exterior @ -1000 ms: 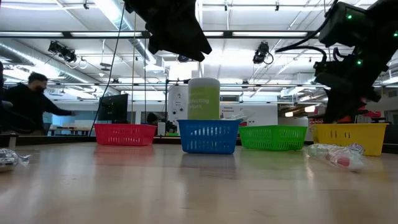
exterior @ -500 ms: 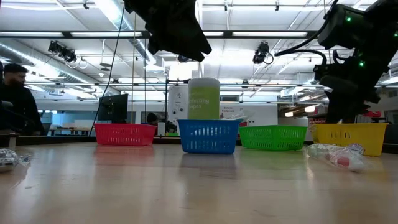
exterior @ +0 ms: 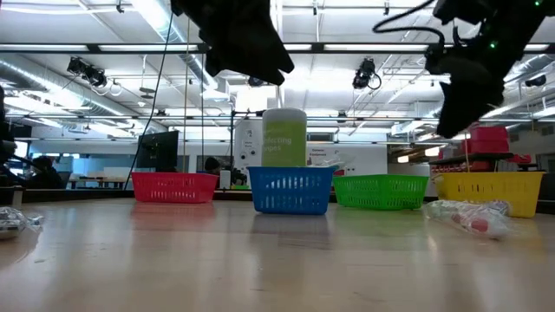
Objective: Pick & Place Travel size toiletries
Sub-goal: Put the white toothpaste into the red bin
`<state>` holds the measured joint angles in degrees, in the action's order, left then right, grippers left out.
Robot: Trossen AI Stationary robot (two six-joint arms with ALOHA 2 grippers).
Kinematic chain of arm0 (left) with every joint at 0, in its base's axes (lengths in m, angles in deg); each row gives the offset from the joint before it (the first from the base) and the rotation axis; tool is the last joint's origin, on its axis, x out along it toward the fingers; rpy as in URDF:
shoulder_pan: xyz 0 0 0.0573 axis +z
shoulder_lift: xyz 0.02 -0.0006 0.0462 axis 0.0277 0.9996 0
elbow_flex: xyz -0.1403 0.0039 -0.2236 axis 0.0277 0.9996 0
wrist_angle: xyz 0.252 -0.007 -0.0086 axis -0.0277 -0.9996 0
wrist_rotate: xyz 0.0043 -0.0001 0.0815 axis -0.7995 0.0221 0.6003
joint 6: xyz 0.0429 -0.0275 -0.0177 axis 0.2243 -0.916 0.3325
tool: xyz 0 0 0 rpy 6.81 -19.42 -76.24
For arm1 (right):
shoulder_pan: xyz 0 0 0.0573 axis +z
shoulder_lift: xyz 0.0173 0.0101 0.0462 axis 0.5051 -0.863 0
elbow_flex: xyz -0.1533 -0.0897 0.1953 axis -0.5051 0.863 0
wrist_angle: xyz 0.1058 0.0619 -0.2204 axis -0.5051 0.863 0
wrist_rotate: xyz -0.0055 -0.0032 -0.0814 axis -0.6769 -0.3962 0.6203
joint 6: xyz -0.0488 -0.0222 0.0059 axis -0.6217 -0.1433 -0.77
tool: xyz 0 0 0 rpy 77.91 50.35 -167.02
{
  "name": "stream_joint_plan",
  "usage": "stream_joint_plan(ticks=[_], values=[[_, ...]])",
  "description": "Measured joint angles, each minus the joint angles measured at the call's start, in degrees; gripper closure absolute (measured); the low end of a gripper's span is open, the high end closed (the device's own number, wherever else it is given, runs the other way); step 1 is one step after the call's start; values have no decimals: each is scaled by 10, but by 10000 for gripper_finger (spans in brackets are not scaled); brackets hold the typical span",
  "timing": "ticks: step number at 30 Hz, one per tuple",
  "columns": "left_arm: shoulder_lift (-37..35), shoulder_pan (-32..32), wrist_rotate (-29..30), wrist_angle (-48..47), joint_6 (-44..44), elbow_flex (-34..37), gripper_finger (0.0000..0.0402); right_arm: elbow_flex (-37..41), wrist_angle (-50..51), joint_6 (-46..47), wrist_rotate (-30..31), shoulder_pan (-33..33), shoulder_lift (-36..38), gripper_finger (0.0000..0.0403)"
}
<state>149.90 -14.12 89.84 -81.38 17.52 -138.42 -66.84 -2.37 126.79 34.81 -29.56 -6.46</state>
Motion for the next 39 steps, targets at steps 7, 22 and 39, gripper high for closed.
stream_joint_plan(ticks=[7, 22, 39], values=[[0, -1, -81, -2, -47, 0, 246, -7, -142, -50, -1, 0, 0, 185], [0, -60, -51, -45, -70, 0, 246, 73, -555, -281, -255, 0, -50, 175], [0, -77, -46, -43, -107, 0, 246, 89, -588, -327, -256, 1, -62, 188]])
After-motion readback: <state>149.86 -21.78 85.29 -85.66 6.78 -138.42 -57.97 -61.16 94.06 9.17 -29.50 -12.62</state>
